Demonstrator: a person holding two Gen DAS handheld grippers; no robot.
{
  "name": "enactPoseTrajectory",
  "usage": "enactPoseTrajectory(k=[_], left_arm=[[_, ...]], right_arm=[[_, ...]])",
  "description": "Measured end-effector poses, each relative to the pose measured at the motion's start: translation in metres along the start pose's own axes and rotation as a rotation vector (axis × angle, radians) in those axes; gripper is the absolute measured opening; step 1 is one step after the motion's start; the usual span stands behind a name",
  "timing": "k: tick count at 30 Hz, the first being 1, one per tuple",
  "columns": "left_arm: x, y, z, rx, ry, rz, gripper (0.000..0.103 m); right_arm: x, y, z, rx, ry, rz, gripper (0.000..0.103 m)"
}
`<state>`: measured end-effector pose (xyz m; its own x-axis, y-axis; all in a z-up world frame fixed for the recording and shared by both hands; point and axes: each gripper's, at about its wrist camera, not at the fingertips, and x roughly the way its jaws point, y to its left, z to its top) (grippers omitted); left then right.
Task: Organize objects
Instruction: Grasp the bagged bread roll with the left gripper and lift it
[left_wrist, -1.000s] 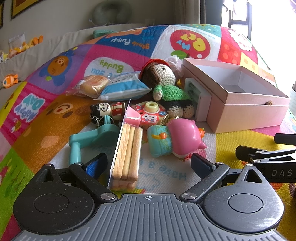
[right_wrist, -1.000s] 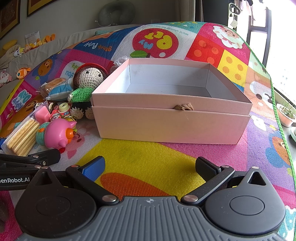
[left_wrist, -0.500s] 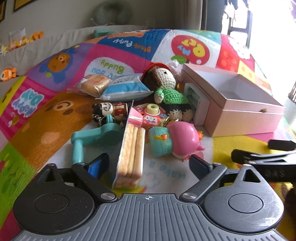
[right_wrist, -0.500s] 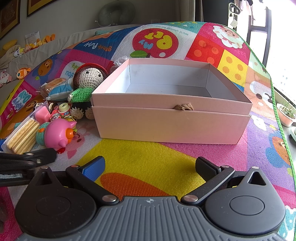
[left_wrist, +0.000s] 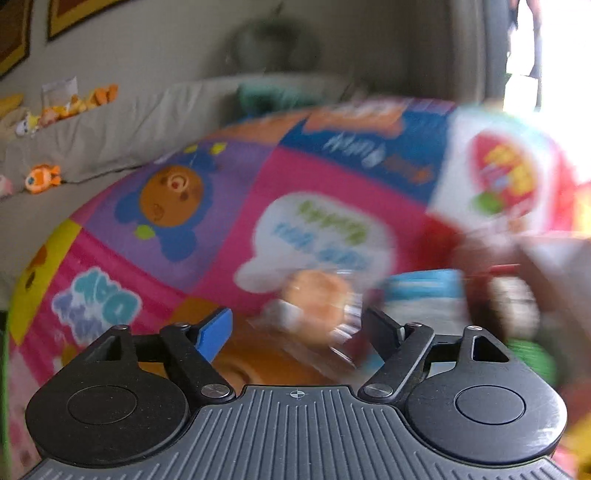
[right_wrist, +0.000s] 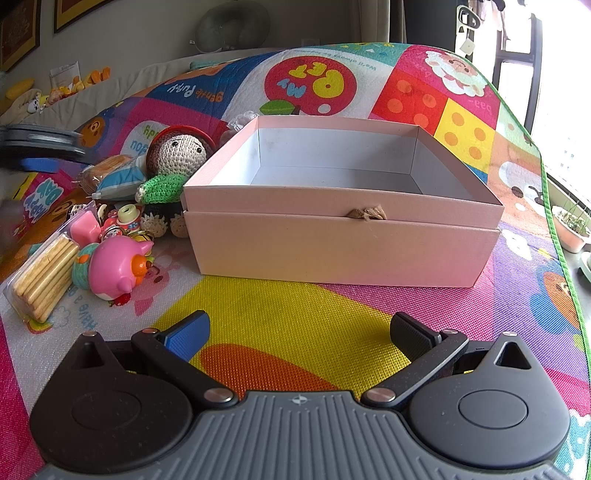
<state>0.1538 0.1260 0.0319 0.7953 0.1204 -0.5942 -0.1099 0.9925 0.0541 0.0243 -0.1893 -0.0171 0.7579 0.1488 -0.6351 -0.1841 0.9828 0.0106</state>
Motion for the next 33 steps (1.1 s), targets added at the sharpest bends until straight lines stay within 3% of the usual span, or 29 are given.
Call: enactPoseTrajectory(k=[1,4,7,8,9,16,21,25,28,31,33], left_arm=[[0.017,0.001,0.004,0.013,0.029,0.021,0.084],[0.047,0.005,0.009,-0.029,0.076,-0.043,0.086],[0.060,0.004,0.007,-0.085,0.144,-0.119,0.068],[0.055,0.004,0.004,-0.088,0.128,-0.126,0.049],[0.050,0.005,0.002,-0.094,0.122,-0.146,0.047],[-0.051,0.025,-0.037,-0.153,-0.014,-0.290,0.042],[-0.124,0.052,-0.079,-0.215,-0.060,-0.354,0.042],[-0.149,0.061,-0.116,-0.235,-0.005,-0.431,0.042],[-0.161,0.063,-0.143,-0.223,0.016,-0.405,0.042],[-0.167,0.078,-0.157,-0.287,0.020,-0.391,0.042],[-0.172,0.084,-0.160,-0.306,0.016,-0.380,0.042]], right_arm=[[0.001,0.002,0.000,0.000,0.000,0.001,0.103],[0.001,0.005,0.000,-0.022,0.014,0.025,0.103],[0.001,0.001,0.003,-0.060,0.044,0.073,0.103],[0.001,-0.002,0.005,-0.072,0.053,0.077,0.103],[0.000,-0.002,0.006,-0.080,0.066,0.079,0.103],[-0.002,0.001,0.008,-0.075,0.102,0.062,0.103],[0.002,0.009,0.014,-0.053,0.103,0.049,0.103],[-0.005,0.032,0.027,-0.029,0.094,0.199,0.103],[-0.028,0.067,0.037,-0.061,0.015,0.335,0.103],[-0.033,0.107,0.049,-0.115,0.010,0.416,0.078],[-0.024,0.126,0.056,-0.132,0.040,0.423,0.059]])
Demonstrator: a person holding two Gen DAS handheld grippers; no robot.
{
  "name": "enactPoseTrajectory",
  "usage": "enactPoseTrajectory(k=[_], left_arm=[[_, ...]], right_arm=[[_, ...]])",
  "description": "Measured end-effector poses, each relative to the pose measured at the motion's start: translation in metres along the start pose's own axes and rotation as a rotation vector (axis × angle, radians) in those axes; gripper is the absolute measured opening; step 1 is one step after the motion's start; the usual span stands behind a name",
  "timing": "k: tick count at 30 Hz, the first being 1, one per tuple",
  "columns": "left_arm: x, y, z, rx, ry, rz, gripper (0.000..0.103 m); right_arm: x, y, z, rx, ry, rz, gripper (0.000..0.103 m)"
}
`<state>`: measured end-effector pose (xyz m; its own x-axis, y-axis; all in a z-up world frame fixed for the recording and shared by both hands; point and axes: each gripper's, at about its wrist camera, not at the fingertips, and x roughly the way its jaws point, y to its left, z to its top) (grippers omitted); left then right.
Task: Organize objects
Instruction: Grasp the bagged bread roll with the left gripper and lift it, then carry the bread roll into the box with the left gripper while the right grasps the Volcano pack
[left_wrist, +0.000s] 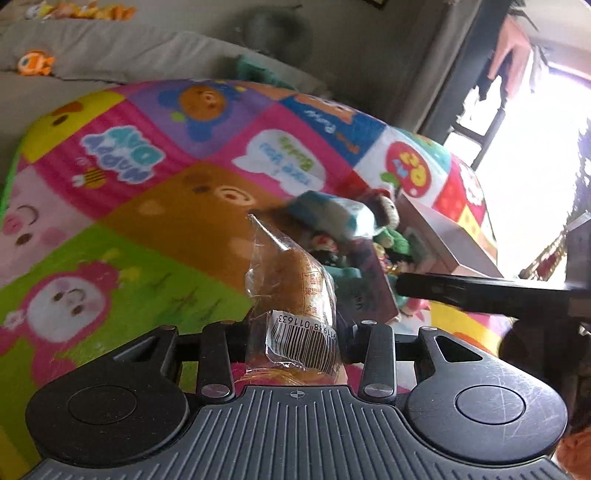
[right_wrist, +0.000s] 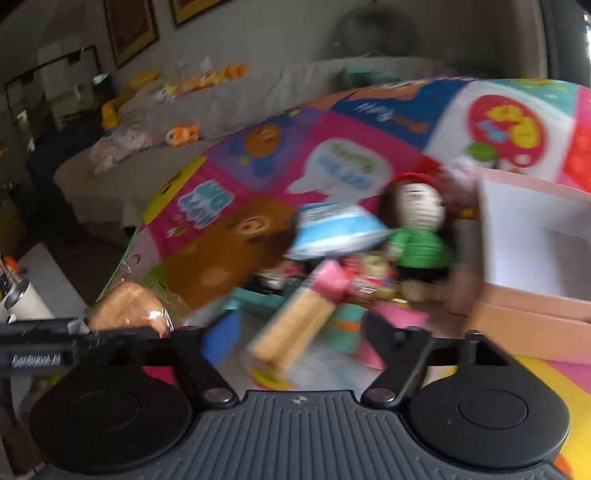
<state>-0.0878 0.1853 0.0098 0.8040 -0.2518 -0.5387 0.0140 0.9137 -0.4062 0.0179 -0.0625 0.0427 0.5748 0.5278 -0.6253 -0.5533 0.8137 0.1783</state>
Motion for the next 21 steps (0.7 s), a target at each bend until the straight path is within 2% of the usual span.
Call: enactPoseTrajectory(k=[2,4,7,9,12,14,16,19,21], left_arm=[[-0.004,-0.001,-0.001,0.002,0.000,0.003,0.042],[-0.007,-0.003,-0.002,0.002,0.002,0.004,0.042],[-0.010,-0.009,-0.004,0.005,0.006,-0.001,0.042],[-0.012,-0.016,-0.008,0.016,0.009,-0.012,0.042],[-0.013,-0.029,-0.013,0.040,0.024,-0.037,0.042],[-0.011,-0.040,-0.017,0.059,0.046,-0.059,0.042],[-0.008,-0.051,-0.021,0.079,0.067,-0.080,0.042],[0.000,-0.068,-0.028,0.107,0.102,-0.107,0.042],[0.004,-0.076,-0.031,0.122,0.117,-0.109,0.042]], right_arm=[[0.022,0.010,0.008,-0.003,0.048,-0.048,0.055],[0.035,0.014,0.010,-0.025,0.063,-0.078,0.054],[0.033,0.019,0.008,-0.078,0.087,-0.088,0.049],[0.023,0.018,0.001,-0.109,0.104,-0.067,0.030],[0.000,0.006,-0.010,-0.109,0.121,-0.049,0.014],[-0.019,-0.009,-0.020,-0.078,0.128,-0.051,0.014],[-0.038,-0.027,-0.033,-0.045,0.142,-0.050,0.009],[-0.062,-0.049,-0.051,-0.011,0.160,-0.063,0.010],[-0.079,-0.056,-0.059,-0.024,0.133,-0.072,0.012]])
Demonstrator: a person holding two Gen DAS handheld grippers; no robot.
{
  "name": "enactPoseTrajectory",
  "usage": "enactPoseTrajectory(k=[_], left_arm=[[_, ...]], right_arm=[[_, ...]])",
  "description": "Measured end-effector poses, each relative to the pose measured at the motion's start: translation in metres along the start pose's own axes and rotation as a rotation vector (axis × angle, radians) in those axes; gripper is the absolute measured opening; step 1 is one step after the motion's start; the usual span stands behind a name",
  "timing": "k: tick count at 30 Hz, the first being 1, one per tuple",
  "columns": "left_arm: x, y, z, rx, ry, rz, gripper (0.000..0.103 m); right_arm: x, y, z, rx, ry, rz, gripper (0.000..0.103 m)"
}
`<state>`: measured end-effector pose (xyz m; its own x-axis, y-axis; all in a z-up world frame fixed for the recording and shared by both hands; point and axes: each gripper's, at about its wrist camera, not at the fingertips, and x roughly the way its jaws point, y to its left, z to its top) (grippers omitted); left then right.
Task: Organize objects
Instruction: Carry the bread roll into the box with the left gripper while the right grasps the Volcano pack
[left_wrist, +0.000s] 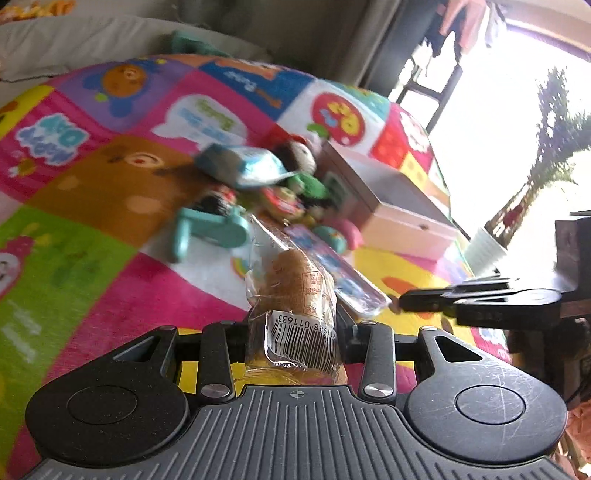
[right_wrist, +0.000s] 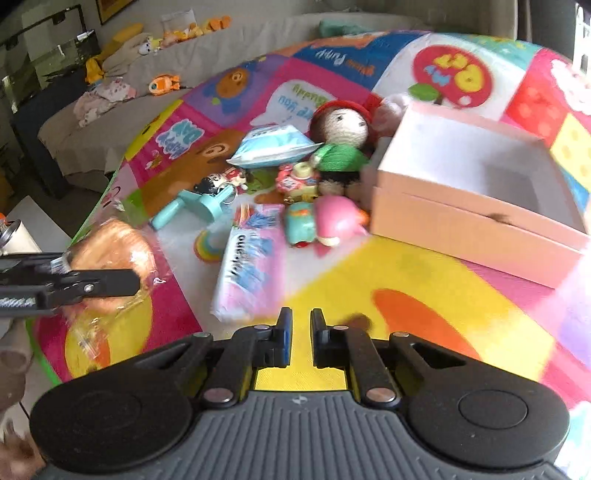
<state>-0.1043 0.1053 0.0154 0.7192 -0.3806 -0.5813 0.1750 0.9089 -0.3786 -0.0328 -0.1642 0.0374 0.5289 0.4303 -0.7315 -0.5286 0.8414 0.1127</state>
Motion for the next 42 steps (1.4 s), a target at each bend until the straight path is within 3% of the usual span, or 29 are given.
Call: enactPoseTrajectory(k=[1,6,7,12,14,15,19,20,21,22,25,28,31,34,36,38,42], left_arm=[[0.002,-0.003,0.000,0.007,0.002,0.007,0.042],[-0.001,0.000,0.005,0.005,-0.006,0.091,0.042],[-0.001,0.003,0.006,0.000,-0.004,0.102,0.042],[-0.007,0.013,0.008,-0.020,0.009,0.141,0.042],[-0.010,0.012,0.010,-0.017,0.008,0.145,0.042],[-0.012,0.011,0.013,-0.015,0.002,0.139,0.042],[-0.006,-0.003,0.041,-0.037,-0.028,0.026,0.042],[-0.001,-0.013,0.053,-0.030,-0.038,-0.010,0.042],[0.007,-0.024,0.064,-0.014,-0.049,-0.038,0.042],[0.018,-0.039,0.078,0.009,-0.060,-0.067,0.042],[0.061,-0.078,0.110,0.061,-0.082,-0.120,0.042],[0.120,-0.110,0.139,0.055,-0.080,-0.125,0.043],[0.188,-0.128,0.157,0.026,-0.017,-0.031,0.043],[0.235,-0.134,0.156,0.008,0.113,0.141,0.042],[0.241,-0.135,0.152,0.008,0.116,0.166,0.044],[0.235,-0.135,0.148,0.021,0.114,0.160,0.044],[0.211,-0.136,0.141,0.126,0.090,0.163,0.044]], right_arm=[[-0.007,0.000,-0.003,-0.018,-0.032,-0.006,0.015],[-0.005,0.015,0.011,-0.040,-0.108,0.078,0.058],[0.003,0.019,0.017,-0.039,-0.109,0.091,0.059],[0.063,0.037,0.038,-0.073,-0.032,0.096,0.059],[0.076,0.037,0.039,-0.064,0.009,0.105,0.048],[0.074,0.036,0.038,-0.067,-0.004,0.095,0.042],[0.030,0.019,0.021,-0.046,-0.062,0.142,0.041],[0.015,0.013,0.015,-0.041,-0.085,0.139,0.036],[0.001,0.006,0.009,-0.034,-0.109,0.129,0.019],[-0.013,-0.003,0.004,-0.024,-0.130,0.116,0.016],[-0.046,-0.031,-0.008,0.039,-0.197,0.044,0.016],[-0.063,-0.059,-0.023,0.086,-0.235,-0.032,0.016],[-0.068,-0.075,-0.036,0.122,-0.232,-0.040,0.017],[-0.069,-0.078,-0.047,0.124,-0.229,-0.051,0.030],[-0.068,-0.080,-0.051,0.131,-0.237,-0.064,0.047],[-0.068,-0.084,-0.054,0.141,-0.246,-0.068,0.055],[-0.064,-0.085,-0.053,0.142,-0.244,-0.017,0.058]])
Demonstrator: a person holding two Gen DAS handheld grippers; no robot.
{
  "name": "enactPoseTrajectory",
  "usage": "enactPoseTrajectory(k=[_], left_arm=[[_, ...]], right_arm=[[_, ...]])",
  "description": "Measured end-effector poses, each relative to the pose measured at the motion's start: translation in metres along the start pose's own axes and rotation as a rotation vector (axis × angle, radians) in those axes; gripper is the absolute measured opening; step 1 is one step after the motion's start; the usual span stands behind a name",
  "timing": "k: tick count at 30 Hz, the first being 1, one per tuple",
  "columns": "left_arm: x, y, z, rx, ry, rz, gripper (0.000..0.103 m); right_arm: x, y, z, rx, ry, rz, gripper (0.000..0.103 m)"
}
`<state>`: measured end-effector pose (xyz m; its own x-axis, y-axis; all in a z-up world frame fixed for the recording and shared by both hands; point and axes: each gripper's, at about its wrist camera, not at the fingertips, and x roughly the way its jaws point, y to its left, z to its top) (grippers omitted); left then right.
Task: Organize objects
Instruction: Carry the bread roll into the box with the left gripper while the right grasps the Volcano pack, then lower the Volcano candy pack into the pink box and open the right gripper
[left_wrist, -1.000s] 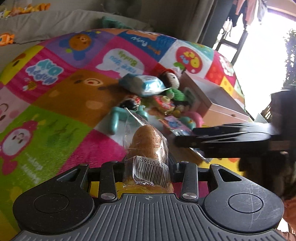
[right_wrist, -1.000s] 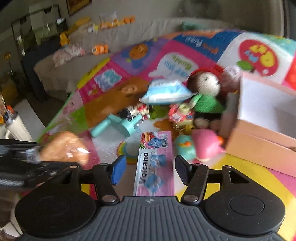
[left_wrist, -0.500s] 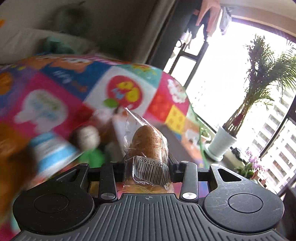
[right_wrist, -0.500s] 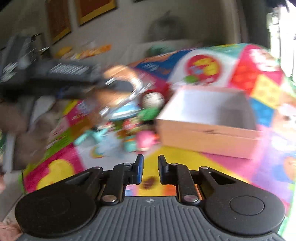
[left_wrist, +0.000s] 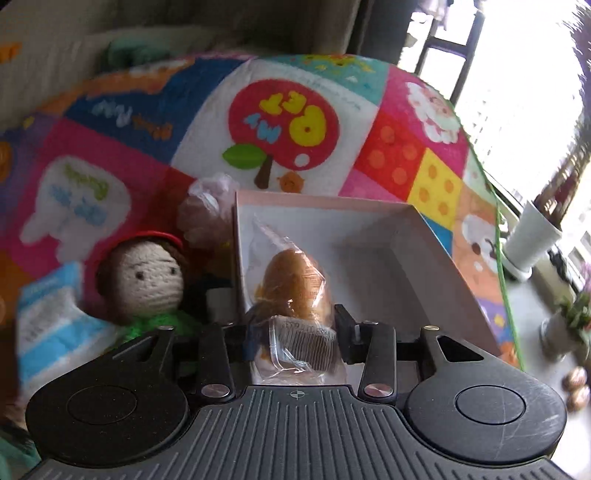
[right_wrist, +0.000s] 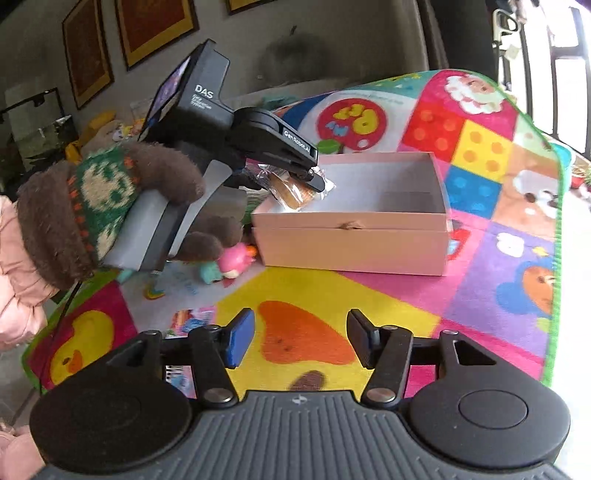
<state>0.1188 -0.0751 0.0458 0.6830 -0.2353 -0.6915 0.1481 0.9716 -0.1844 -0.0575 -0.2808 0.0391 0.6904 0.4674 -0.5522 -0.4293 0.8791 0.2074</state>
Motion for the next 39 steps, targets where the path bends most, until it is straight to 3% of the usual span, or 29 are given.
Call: enactPoseTrajectory(k=[4,6,11,17,19,21,23,27,30,33,36,39], left_arm=[[-0.012,-0.006,-0.003,0.133,0.028,-0.035,0.044],[-0.021,-0.005,-0.003,0.135,-0.017,-0.035,0.044],[-0.068,0.030,-0.011,0.009,-0.181,-0.089,0.044],[-0.114,0.086,-0.052,-0.126,-0.255,-0.095,0.043],[-0.125,0.102,-0.068,-0.155,-0.253,-0.076,0.043],[-0.134,0.117,-0.080,-0.164,-0.251,-0.064,0.043],[-0.142,0.130,-0.093,-0.167,-0.257,-0.054,0.043],[-0.150,0.154,-0.118,-0.198,-0.252,-0.040,0.043],[-0.150,0.168,-0.134,-0.222,-0.227,-0.055,0.043],[-0.146,0.172,-0.141,-0.234,-0.220,-0.083,0.043],[-0.143,0.173,-0.143,-0.251,-0.226,-0.106,0.043],[-0.140,0.174,-0.142,-0.258,-0.225,-0.106,0.043]], right_arm=[[0.010,0.015,0.006,-0.016,0.012,0.057,0.066],[0.015,0.023,0.009,-0.031,0.021,0.070,0.067],[0.015,0.043,0.007,-0.069,0.045,0.098,0.079],[0.044,0.064,0.004,-0.109,0.147,0.138,0.080],[0.060,0.073,0.001,-0.129,0.209,0.150,0.076],[0.072,0.085,-0.002,-0.180,0.272,0.157,0.043],[0.071,0.096,-0.001,-0.239,0.291,0.154,0.043],[0.047,0.083,0.037,-0.137,0.224,0.231,0.043],[0.032,0.058,0.083,-0.066,0.105,0.156,0.043],[0.049,0.023,0.124,-0.024,0.034,-0.032,0.043],[0.094,-0.015,0.149,0.039,0.053,-0.173,0.043],[0.147,-0.043,0.153,0.096,0.113,-0.265,0.043]])
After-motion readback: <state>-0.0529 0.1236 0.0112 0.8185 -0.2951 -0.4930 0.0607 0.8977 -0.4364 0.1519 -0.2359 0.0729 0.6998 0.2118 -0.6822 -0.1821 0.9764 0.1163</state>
